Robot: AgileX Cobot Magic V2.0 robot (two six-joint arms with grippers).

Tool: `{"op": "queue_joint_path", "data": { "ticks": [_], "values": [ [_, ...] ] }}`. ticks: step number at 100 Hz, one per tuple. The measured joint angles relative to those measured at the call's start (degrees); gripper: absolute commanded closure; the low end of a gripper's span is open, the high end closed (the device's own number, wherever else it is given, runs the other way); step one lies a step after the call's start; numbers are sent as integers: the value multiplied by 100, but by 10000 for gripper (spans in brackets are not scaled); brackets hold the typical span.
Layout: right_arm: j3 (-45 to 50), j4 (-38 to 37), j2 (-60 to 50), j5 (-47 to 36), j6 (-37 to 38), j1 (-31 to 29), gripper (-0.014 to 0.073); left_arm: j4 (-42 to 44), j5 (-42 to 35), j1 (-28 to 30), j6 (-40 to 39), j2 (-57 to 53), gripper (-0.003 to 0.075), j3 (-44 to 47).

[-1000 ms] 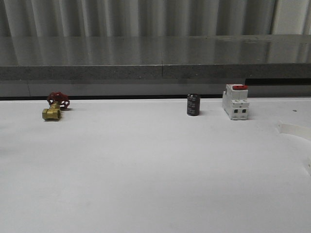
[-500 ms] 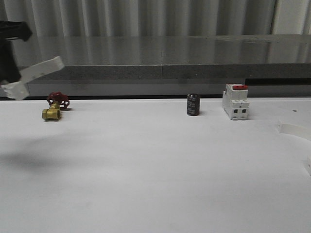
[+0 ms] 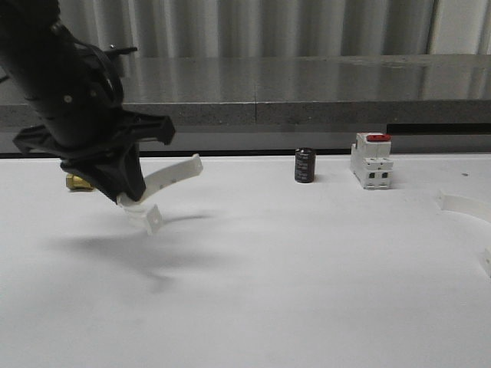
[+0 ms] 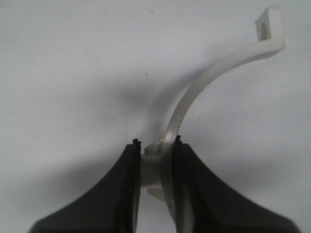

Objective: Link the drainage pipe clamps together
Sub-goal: 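Place the clamp half on the table center and open the left gripper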

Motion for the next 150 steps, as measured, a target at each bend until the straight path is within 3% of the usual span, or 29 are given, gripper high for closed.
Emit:
{"op": "queue_joint_path", "data": {
  "ticks": [43,57,71,88,95,121,150],
  "values": [
    [0,0,0,0,0,0,661,0,-430,-79,-126,600,720,-13],
    [0,0,0,0,0,0,661,-11,-442,-79,-126,600,681,-13],
    [0,0,0,0,0,0,661,-11,-413,-79,-126,600,491,-13],
    [0,0,0,0,0,0,661,-21,-327,-79,-126,600,133,-13],
    [0,0,0,0,0,0,661,-45,-299,-79,-126,600,64,-13],
    [0,0,0,0,0,0,661,-116,-250,-79,-126,416,59,-13],
    [0,0,0,0,0,0,661,331,-277,-79,-126,-1102,59,152]
  ]
}}
